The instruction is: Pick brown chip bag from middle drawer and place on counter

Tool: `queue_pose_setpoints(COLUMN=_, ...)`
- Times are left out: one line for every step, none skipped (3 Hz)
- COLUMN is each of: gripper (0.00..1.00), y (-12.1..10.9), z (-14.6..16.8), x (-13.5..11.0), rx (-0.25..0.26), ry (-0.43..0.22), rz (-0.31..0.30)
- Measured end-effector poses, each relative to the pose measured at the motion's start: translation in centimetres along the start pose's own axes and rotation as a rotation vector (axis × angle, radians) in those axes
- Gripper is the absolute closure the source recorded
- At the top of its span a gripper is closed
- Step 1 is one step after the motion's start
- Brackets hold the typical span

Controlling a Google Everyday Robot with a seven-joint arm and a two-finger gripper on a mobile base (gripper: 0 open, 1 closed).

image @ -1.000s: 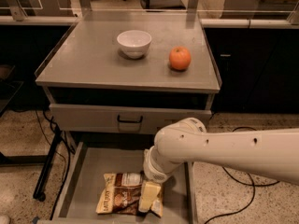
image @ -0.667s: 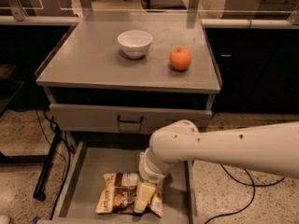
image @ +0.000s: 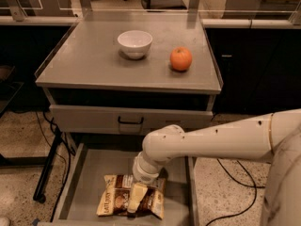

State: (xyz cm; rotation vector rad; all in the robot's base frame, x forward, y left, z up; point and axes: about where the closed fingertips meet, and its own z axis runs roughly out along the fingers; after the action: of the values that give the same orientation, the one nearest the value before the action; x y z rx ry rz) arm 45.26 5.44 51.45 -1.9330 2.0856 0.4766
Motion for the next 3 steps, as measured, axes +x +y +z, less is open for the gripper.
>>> queue_pose_setpoints(gripper=0.0, y=-0.4, z=1.0, x=1.1, rx=-0.005, ry=-0.003, rz=0.012)
queue_pose_setpoints(gripper=0.0, y=-2.0, z=2.5, x=2.2, rx=0.002, ry=-0.015, rz=0.032)
queue_pose_setpoints(gripper=0.0, y=-3.0, z=3.9, x=2.9, rx=0.001, ry=-0.031, rz=0.048)
